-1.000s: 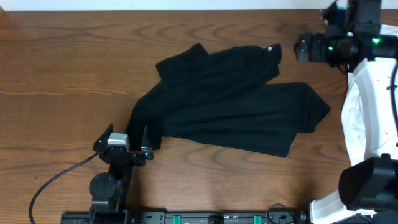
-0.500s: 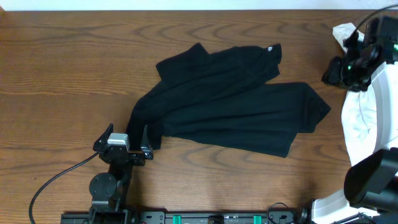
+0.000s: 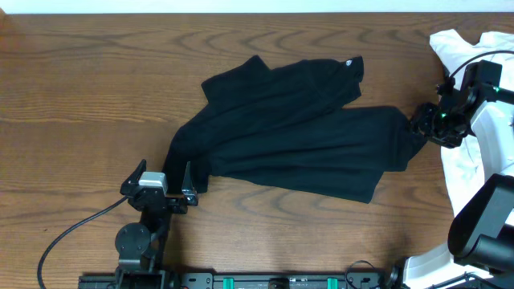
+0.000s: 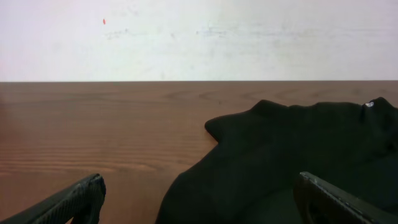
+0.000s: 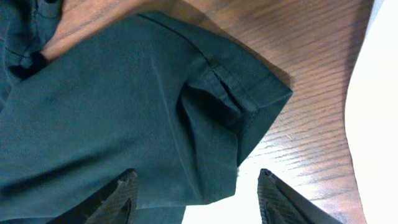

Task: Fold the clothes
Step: 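Move the left gripper to the shirt's upper-left corner and grasp it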

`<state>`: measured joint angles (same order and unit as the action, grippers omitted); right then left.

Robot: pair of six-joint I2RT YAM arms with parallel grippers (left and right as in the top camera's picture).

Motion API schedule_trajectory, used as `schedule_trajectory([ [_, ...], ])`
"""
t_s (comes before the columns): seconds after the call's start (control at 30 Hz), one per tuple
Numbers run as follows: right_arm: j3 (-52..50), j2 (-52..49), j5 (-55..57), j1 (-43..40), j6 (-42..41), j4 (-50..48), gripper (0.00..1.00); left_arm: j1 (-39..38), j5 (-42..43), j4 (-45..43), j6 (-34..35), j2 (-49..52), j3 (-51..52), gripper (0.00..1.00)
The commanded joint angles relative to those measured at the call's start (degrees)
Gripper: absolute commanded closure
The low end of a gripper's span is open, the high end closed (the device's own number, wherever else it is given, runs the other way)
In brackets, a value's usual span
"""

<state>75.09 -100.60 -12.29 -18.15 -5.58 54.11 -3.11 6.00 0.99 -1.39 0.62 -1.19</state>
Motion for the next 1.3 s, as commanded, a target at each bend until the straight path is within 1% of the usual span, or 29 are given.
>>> schedule_trajectory([
  [0.0, -0.22, 0.17, -1.29, -0.07, -0.17, -0.09, 0.39, -0.22, 1.81, -2.58, -0.96, -0.39, 0.96, 0.02],
  [0.07, -0.22, 0.17, -1.25, -0.07, -0.15, -0.11, 0.39, -0.20, 6.40, -7.17, -0.94, -0.39, 0.35, 0.02],
  [0.13, -0.22, 0.17, -1.27, -0.04, -0.17, -0.15, 0.39, -0.20, 8.41, -7.28, -0.92, 0.11, -2.08, 0.02],
  [0.23, -0.22, 0.17, -1.27, -0.04, -0.15, -0.31, 0.37, -0.20, 8.52, -3.85, -0.98, 4.17, -9.03, 0.02],
  [0.33, -0.22, 0.17, -1.25, -0.04, -0.13, -0.39, 0.35, -0.20, 8.59, 0.55, -1.31, 13.14, -18.69, 0.02],
  [0.4, -0.22, 0.17, -1.25, -0.04, -0.13, -0.52, 0.30, -0.24, 8.70, 4.09, -1.86, 21.92, -26.99, 0.02],
  [0.43, -0.22, 0.17, -1.25, -0.04, -0.13, -0.66, 0.24, -0.24, 9.77, 6.54, -2.71, 27.12, -32.00, 0.02],
  [0.47, -0.22, 0.17, -1.25, -0.04, -0.13, -0.83, 0.14, -0.24, 11.02, 9.64, -3.87, 32.68, -37.55, 0.02],
  [0.5, -0.22, 0.17, -1.27, -0.04, -0.13, -1.01, 0.01, -0.24, 11.61, 12.68, -4.46, 37.64, -42.71, 0.02],
  [0.7, -0.22, 0.17, -1.22, -0.04, -0.13, -1.01, 0.01, -0.35, 11.56, 35.01, -4.57, 69.83, -76.52, 0.02],
  [0.8, -0.22, 0.17, -1.22, -0.04, -0.13, -1.01, 0.01, -1.29, 11.54, 42.38, -4.59, 82.93, -88.94, 0.02],
  [0.87, -0.22, 0.17, -1.22, -0.04, -0.13, -1.01, 0.01, -2.14, 11.56, 44.41, -4.55, 89.88, -94.12, 0.02],
  [0.93, -0.22, 0.17, -1.22, -0.04, -0.13, -1.01, 0.01, -2.91, 11.54, 43.87, -4.59, 95.12, -96.56, 0.02],
  [1.03, -0.22, 0.17, -1.22, -0.04, -0.13, -1.01, 0.01, -3.23, 11.45, 39.69, -4.57, 100.89, -96.61, 0.02],
  [1.17, -0.22, 0.17, -1.25, -0.04, -0.13, -1.01, 0.01, -3.34, 11.56, 37.92, -3.96, 105.70, -96.61, 0.02],
  [1.2, -0.22, 0.17, -1.22, -0.04, -0.15, -1.01, 0.01, -3.48, 11.56, 37.94, -3.96, 106.79, -96.59, 0.06],
  [1.23, -0.22, 0.17, -1.22, -0.04, -0.13, -1.01, 0.01, -3.50, 11.54, 38.12, -4.04, 107.73, -96.52, 0.32],
  [1.27, -0.22, 0.17, -1.22, -0.04, -0.13, -1.01, 0.01, -3.52, 11.52, 38.27, -4.20, 108.78, -96.52, 0.44],
])
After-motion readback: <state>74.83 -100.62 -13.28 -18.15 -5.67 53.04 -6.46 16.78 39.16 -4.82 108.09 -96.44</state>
